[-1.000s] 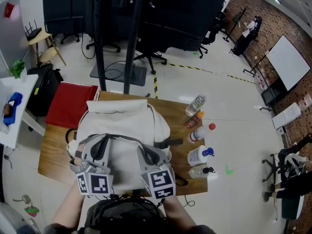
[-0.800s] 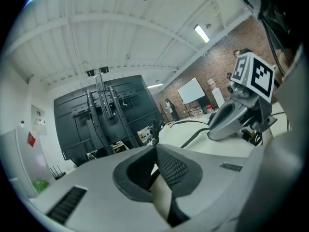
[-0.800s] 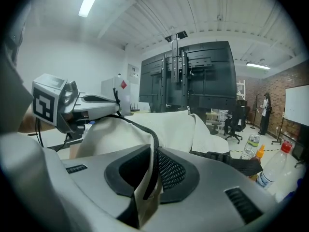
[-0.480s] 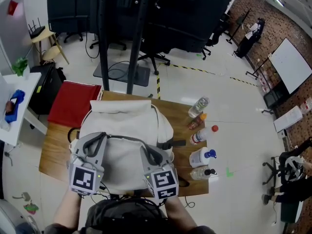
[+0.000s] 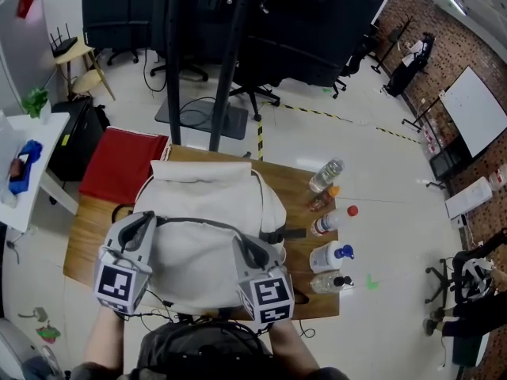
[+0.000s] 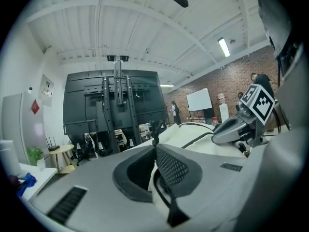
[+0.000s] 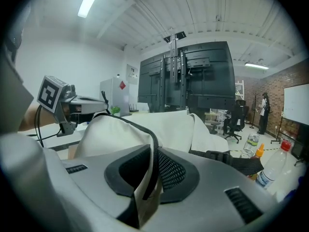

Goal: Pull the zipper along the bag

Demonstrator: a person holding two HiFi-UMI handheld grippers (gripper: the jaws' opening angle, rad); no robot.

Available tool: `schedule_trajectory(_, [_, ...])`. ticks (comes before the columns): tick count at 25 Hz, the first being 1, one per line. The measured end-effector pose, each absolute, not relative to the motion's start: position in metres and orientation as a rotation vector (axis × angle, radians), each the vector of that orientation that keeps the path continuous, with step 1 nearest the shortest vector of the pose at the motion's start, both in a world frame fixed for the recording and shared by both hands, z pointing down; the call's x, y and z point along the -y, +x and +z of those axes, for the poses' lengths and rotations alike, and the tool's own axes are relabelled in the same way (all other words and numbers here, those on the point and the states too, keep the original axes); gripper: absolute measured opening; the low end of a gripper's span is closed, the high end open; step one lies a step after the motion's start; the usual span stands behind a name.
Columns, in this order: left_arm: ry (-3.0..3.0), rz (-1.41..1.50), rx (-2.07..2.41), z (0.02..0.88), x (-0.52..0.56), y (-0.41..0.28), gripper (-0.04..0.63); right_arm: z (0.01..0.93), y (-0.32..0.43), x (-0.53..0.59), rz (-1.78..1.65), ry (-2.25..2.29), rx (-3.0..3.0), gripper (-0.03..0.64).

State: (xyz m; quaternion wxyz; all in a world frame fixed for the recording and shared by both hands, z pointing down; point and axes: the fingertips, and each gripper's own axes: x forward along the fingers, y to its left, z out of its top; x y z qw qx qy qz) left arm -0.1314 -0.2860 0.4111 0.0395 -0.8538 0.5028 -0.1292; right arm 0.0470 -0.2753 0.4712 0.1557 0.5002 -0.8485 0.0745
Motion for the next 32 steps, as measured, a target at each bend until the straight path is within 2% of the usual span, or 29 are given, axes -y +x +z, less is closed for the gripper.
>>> schedule_trajectory(8, [-2.688,-0.370,-1.720,0.435,0.268,-0.173,0.048,0.473,0.045,0.278,0.220,1.444,2.420,0.075])
schedule_trajectory(22, [-2.714,-0.131,-1.872,0.448,0.244,-0.189,0.048,0.475,0.044,0.277,0.208,1.448,2.419,0.075])
schedule_trajectory(32, [-2.744,-0.098,-1.898,0.464,0.219,-0.185,0.048,0.476,0.043,0.276,0.195,1.434,2.423,0.075])
